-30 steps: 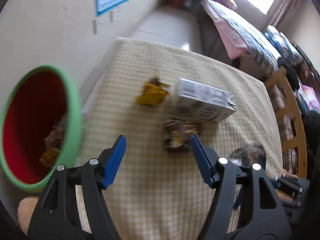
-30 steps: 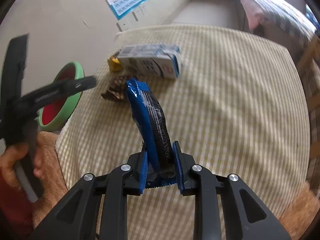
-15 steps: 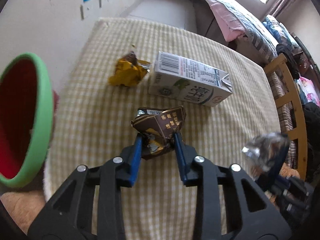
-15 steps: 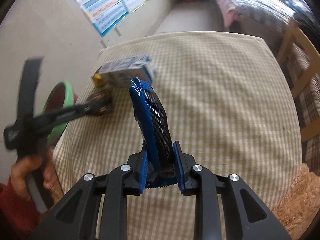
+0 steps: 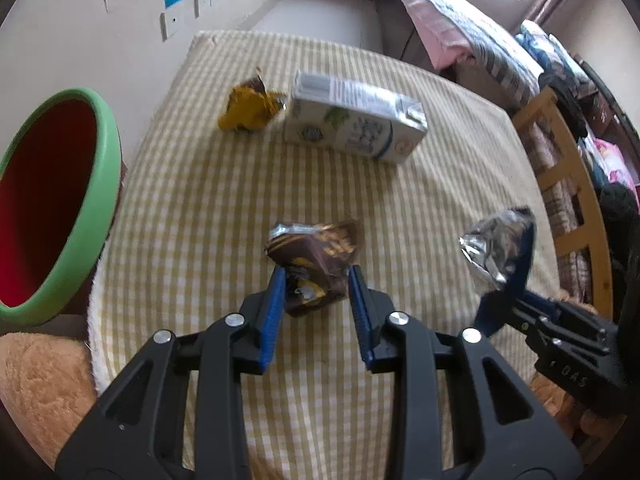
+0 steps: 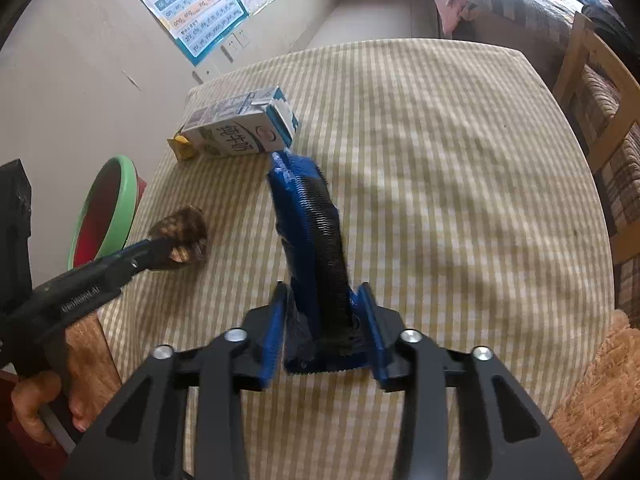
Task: Collect trash
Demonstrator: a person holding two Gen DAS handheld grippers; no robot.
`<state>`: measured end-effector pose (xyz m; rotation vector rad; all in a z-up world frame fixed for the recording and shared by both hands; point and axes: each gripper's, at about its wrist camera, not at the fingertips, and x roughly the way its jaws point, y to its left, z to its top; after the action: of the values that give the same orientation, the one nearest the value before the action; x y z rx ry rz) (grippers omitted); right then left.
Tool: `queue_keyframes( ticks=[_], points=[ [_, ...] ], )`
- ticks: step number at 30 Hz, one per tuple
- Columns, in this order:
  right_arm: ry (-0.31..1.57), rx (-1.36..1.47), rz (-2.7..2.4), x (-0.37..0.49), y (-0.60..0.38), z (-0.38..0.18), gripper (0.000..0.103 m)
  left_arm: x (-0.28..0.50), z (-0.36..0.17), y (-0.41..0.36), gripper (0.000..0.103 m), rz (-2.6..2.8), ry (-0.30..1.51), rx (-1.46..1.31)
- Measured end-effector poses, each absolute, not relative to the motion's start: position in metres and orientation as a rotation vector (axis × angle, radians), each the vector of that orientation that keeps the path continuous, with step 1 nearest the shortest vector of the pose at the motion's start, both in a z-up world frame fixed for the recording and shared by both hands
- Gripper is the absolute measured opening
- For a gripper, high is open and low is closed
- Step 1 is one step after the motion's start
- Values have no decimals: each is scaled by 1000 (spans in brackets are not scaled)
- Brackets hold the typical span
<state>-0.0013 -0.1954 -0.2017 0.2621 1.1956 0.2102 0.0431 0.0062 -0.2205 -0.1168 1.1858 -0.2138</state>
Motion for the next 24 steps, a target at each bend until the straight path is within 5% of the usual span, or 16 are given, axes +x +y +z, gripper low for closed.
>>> queue_keyframes(
  ticks=[8, 16, 18, 19, 21, 24],
  points=[
    [1157, 298, 206, -2, -204, -193, 46, 38, -217, 11, 51, -201, 1167, -149],
    [1189, 308, 231, 1, -196, -200, 47, 49, -230, 7, 52, -204, 1197, -124],
    [1201, 301, 235, 2, -193, -203, 44, 51, -234, 7, 48, -208, 1207, -131],
    [1210, 299, 237, 2, -193, -206, 41, 51, -236, 7, 37, -207, 1210, -134],
    [1220, 293, 232, 3, -193, -208, 18, 50, -238, 9, 31, -207, 1215, -145],
    [1188, 297, 233, 2, -194, -200, 16, 46, -231, 16, 27, -193, 1189, -167]
  ],
)
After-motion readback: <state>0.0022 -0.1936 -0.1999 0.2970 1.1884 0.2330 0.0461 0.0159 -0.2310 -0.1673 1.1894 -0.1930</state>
